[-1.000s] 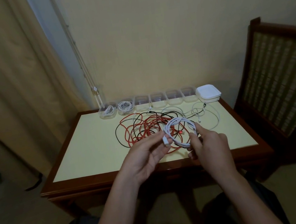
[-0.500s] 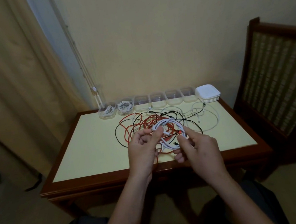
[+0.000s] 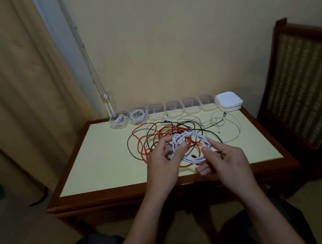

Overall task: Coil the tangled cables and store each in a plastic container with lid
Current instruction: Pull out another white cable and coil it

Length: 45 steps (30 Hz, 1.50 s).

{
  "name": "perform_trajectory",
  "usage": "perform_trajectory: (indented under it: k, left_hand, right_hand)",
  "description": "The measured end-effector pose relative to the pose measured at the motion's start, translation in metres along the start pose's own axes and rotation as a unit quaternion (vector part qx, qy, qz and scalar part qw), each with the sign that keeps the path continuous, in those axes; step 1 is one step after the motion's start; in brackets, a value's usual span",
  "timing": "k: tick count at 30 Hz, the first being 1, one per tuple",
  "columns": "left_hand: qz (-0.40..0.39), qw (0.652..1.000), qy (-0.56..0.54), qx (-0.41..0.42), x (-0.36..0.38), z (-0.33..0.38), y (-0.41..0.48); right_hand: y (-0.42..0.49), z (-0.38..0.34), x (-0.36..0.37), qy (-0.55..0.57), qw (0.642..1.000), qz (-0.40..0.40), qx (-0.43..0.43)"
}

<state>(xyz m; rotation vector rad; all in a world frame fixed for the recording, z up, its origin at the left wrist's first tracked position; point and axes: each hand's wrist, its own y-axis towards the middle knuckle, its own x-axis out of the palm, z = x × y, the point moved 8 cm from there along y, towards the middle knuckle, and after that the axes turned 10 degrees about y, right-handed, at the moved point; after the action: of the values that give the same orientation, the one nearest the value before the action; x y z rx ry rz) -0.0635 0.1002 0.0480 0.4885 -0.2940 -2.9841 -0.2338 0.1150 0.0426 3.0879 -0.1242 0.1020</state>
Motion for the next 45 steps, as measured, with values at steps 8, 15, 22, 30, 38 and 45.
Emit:
perform_trajectory:
  k: [8, 15, 22, 30, 38, 45]
  left_hand:
    - [-0.14, 0.958, -0.224, -0.112, 0.021, -0.009, 0.004]
    - [-0.003, 0.995, 0.093, -0.023, -0.003, -0.017, 0.022]
    - [-0.125, 0.968, -0.162, -0.145, 0.025, -0.051, 0.033]
    - [-0.054, 0.982, -0.072, -0.166, 0.003, -0.092, 0.072]
    - [-0.019, 0.986, 0.057, -0.157, -0.04, -0.157, 0.134]
    - [0.066, 0.901, 0.399, -0.155, -0.092, -0.282, 0.171]
  right_hand:
    - [0.004, -0.011, -0.012, -0.027, 0.999, 0.015, -0.013]
    - [0.012, 0.004, 0.003, 0.232, 0.967, -0.053, 0.092]
    - [0.05, 0.03, -0.002, 0.14, 0.988, 0.016, 0.07]
    - [0.081, 0.06, 0.036, 0.28, 0.938, -0.059, 0.197]
    - [0.159, 0.099, 0.041, 0.207, 0.954, -0.007, 0.218]
    - [0.24, 0.119, 0.053, 0.108, 0.971, -0.009, 0.215]
